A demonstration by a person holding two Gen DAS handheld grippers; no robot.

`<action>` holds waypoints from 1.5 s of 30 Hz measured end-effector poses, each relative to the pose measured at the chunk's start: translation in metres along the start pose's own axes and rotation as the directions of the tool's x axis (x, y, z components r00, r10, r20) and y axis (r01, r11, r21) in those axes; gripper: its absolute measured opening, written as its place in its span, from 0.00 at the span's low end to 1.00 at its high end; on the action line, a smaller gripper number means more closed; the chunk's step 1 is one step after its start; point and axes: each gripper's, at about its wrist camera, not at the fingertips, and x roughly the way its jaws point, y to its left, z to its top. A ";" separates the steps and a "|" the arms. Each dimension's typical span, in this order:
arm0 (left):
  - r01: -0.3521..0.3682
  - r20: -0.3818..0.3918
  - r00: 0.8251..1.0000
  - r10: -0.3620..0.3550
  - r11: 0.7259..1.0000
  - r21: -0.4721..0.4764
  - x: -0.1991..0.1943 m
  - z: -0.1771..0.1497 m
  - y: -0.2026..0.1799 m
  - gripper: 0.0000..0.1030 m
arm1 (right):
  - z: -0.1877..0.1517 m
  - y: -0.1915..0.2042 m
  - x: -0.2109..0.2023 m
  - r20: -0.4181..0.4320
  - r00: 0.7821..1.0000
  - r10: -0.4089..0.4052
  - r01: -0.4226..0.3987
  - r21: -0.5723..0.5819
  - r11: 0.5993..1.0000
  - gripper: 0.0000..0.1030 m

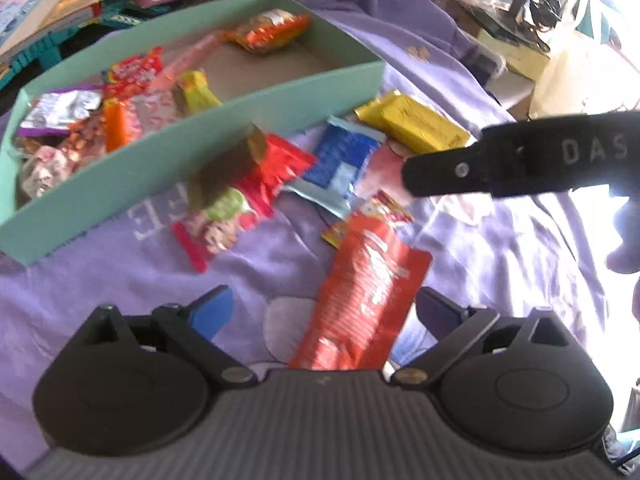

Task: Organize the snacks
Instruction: 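Withdraw both grippers from the box toward the snack pile, then grasp the red-orange wrapper with the left gripper, then grasp the Hello Kitty candy with the right gripper while the left holds the red wrapper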

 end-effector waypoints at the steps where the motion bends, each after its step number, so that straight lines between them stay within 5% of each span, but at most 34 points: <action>1: 0.008 -0.008 1.000 -0.008 1.000 -0.001 0.002 -0.002 -0.001 0.89 | -0.003 -0.001 0.001 -0.007 1.000 0.001 -0.001 0.002 1.000 0.88; 5: 0.036 -0.031 0.999 -0.036 0.999 -0.010 0.009 -0.005 -0.004 0.74 | -0.012 -0.002 0.005 -0.029 1.000 0.006 -0.006 0.008 1.000 0.83; 11: 0.011 -0.018 1.000 -0.011 1.000 0.014 0.012 -0.012 -0.015 0.33 | -0.015 -0.006 0.010 -0.046 0.999 0.007 -0.005 0.034 0.999 0.73; 17: 0.017 0.000 1.000 -0.017 0.997 -0.076 0.005 -0.012 0.007 0.30 | -0.013 -0.001 0.021 -0.075 0.997 0.023 -0.019 0.057 0.998 0.55; 31: 0.004 0.021 1.000 0.002 0.961 -0.275 -0.007 -0.021 0.079 0.25 | 0.000 0.026 0.046 -0.095 0.995 0.043 -0.039 0.043 0.998 0.50; 39: -0.006 0.011 1.000 0.009 0.971 -0.241 -0.003 -0.020 0.081 0.30 | 0.010 0.041 0.064 -0.087 0.996 0.012 -0.016 -0.045 0.999 0.48; 42: -0.010 0.003 1.000 0.010 0.974 -0.225 0.000 -0.019 0.077 0.35 | 0.005 0.050 0.068 -0.109 0.994 0.023 -0.033 -0.086 0.996 0.29; 45: -0.029 0.013 0.999 0.031 0.984 -0.174 0.003 -0.016 0.069 0.37 | 0.000 0.059 0.069 -0.103 0.995 0.016 -0.030 -0.139 0.990 0.24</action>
